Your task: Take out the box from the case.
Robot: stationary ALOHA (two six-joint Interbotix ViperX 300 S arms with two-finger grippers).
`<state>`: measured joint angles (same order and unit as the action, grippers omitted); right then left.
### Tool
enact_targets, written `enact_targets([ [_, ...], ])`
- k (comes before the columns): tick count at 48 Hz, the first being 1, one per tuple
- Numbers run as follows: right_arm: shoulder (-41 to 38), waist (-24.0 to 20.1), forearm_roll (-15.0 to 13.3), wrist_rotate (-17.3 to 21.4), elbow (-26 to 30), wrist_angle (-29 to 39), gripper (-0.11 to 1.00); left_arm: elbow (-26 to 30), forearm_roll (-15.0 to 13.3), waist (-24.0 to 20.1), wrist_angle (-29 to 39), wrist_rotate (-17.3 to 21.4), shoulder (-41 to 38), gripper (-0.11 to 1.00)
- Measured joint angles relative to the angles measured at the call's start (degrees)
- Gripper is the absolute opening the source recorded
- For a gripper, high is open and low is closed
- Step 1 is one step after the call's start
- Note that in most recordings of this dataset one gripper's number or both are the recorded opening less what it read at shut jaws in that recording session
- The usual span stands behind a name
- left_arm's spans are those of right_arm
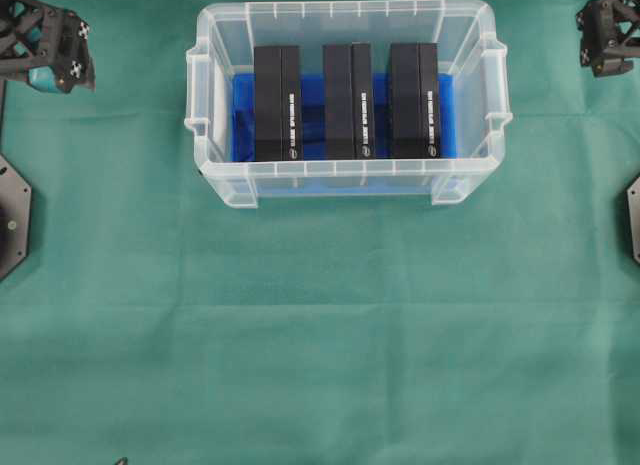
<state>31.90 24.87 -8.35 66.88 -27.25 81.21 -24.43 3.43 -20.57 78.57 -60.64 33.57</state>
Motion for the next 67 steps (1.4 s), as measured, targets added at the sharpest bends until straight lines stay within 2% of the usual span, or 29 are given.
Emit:
enact_targets([
  [20,-1.0,0.0,-0.1,0.1,-0.1,0.1,0.94,0.0,0.0,-0.1,0.1,0.0,0.2,0.92],
  [30,-2.5,0.0,0.1,2.5,0.0,0.2,0.94,0.0,0.0,0.0,0.1,0.0,0.1,0.92],
  [39,-4.7,-0.4,0.5,2.9,1.1,0.0,0.94,-0.1,0.0,0.0,0.2,0.2,0.2,0.92],
  [44,-6.8,-1.1,1.0,3.3,2.5,-0.2,0.94,-0.1,0.0,0.0,0.2,0.2,0.1,0.92],
  [57,-13.8,-4.5,1.1,7.4,7.6,-3.8,0.94,0.0,-0.1,0.0,0.3,0.4,0.2,0.92],
  [67,-19.7,-6.2,1.1,8.3,13.3,-4.5,0.94,0.0,0.0,0.0,0.3,0.5,0.1,0.92],
])
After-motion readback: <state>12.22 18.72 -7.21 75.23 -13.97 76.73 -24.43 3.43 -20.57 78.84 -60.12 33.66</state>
